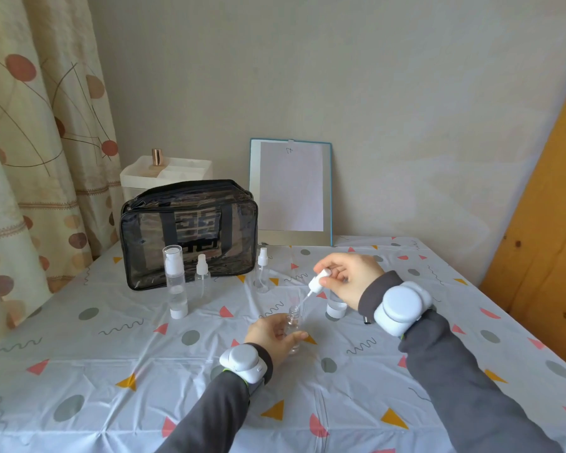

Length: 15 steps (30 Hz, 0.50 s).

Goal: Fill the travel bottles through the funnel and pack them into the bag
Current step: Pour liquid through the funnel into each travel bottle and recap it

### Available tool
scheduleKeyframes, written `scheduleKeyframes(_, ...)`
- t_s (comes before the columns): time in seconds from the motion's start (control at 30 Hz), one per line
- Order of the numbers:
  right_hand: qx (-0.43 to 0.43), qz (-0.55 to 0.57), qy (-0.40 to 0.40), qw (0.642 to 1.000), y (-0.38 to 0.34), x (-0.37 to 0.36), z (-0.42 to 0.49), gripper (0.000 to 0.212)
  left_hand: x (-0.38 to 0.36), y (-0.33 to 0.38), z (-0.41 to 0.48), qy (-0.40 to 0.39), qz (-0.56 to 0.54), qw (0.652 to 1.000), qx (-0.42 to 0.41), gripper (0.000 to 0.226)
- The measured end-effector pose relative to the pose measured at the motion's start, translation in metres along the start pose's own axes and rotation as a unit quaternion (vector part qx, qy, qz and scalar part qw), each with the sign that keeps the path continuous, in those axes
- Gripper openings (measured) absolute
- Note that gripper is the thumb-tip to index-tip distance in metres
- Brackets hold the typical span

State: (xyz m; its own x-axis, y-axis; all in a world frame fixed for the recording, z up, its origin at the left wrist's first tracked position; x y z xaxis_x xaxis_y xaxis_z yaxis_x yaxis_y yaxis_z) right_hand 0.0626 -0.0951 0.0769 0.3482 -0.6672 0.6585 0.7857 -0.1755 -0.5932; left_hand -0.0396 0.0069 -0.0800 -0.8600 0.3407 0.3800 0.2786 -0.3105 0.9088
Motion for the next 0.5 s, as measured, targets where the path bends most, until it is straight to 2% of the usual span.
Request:
scheduleKeyframes(0.17,0.051,-0.015,-0.052,0.997,-0.011,-0.031,-0.007,0.035,0.0,0.002,-0.001,-0.004,0.002,1.0,-0.01,0.018)
scheduleKeyframes(0.37,0.064,-0.047,-0.097,0.992,-0.01,-0.056,-0.012,0.036,0.0,0.003,-0.002,-0.006,-0.001,1.0,-0.004,0.03)
scheduleKeyframes(0.5,0.048,-0.063,-0.1,0.992,-0.004,-0.063,-0.013,0.033,0.001,0.005,-0.003,-0.005,0.001,1.0,-0.011,0.023)
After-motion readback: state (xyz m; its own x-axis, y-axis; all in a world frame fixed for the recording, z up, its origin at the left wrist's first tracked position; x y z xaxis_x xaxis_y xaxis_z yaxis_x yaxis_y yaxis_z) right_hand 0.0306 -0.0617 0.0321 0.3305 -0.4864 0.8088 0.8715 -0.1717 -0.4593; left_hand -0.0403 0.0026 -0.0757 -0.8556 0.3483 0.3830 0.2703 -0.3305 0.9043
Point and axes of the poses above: each hand's wrist, its own z-axis towards the middle knuckle, its own x-axis out of the back of the hand, y = z × x, the point moved 8 cm from there along z, towards the middle knuckle, and after that the axes turned 15 degrees about y, right-handed, at the moved point
